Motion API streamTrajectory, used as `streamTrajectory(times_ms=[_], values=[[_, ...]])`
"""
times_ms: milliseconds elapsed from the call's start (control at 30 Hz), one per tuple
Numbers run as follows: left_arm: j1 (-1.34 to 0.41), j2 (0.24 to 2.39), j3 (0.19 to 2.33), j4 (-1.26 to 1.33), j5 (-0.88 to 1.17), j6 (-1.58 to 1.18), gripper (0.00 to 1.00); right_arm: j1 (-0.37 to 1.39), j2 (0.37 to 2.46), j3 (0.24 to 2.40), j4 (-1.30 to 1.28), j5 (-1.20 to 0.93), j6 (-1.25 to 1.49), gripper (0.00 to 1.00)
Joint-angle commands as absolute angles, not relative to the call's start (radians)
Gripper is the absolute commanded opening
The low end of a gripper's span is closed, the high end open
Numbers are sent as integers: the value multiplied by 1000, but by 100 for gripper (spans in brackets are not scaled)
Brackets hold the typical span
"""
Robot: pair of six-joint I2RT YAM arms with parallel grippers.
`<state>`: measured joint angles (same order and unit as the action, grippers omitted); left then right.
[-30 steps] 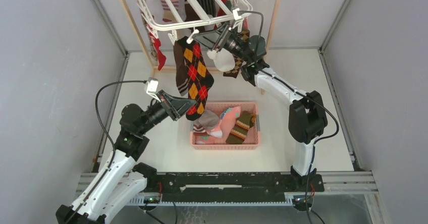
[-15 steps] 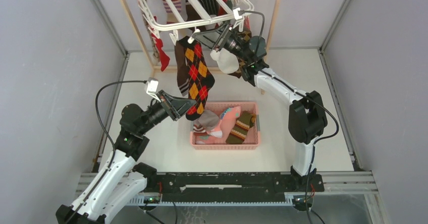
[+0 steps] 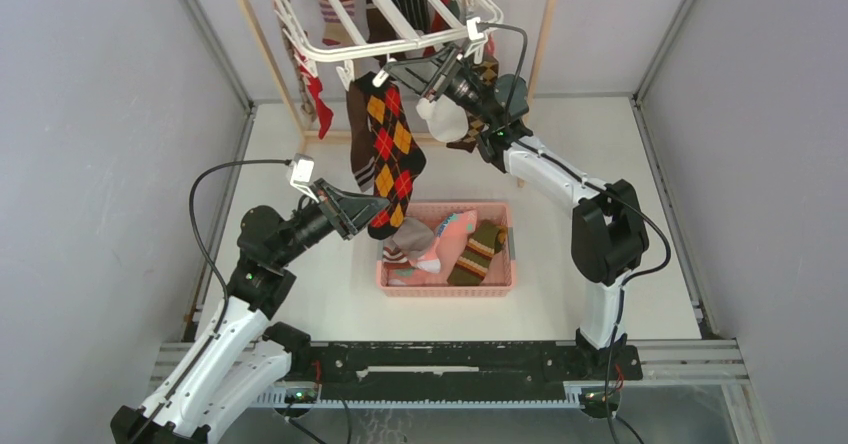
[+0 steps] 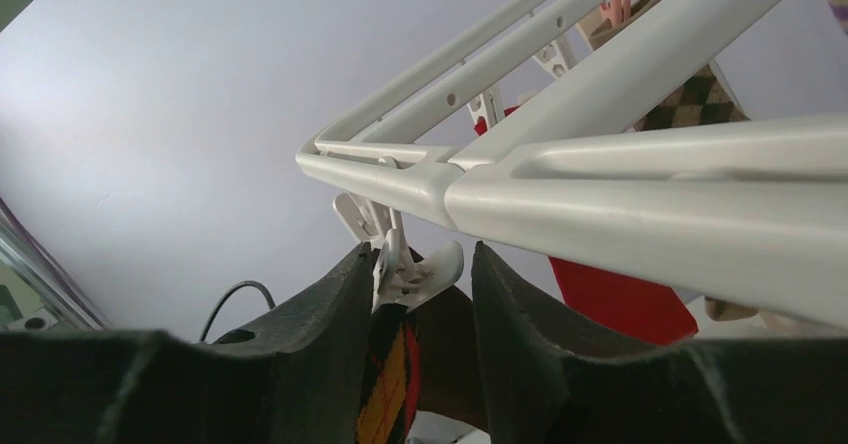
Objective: Remove the socks clipped to the hanger
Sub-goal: Remove the sock from the hanger.
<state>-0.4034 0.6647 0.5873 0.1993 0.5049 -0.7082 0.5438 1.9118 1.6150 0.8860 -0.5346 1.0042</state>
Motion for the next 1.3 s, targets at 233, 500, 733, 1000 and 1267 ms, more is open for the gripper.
streamTrajectory(times_ms=[233, 500, 733, 1000, 1267], values=[[-407, 658, 634, 229, 529, -713, 14, 537, 1873, 1597, 962, -514, 1034, 29], [-408, 655, 639, 222, 535, -711, 14, 534, 1876, 1597, 955, -519, 1029, 6], [-408, 612, 616, 188, 528, -712, 14, 525, 1873, 1584, 944, -512, 1023, 5], [-408, 575, 564, 176, 516, -731, 16, 521, 1874, 1583, 946, -514, 1027, 5], [-409, 556, 527, 173, 519, -745, 16, 520, 1876, 1577, 949, -518, 1034, 5]])
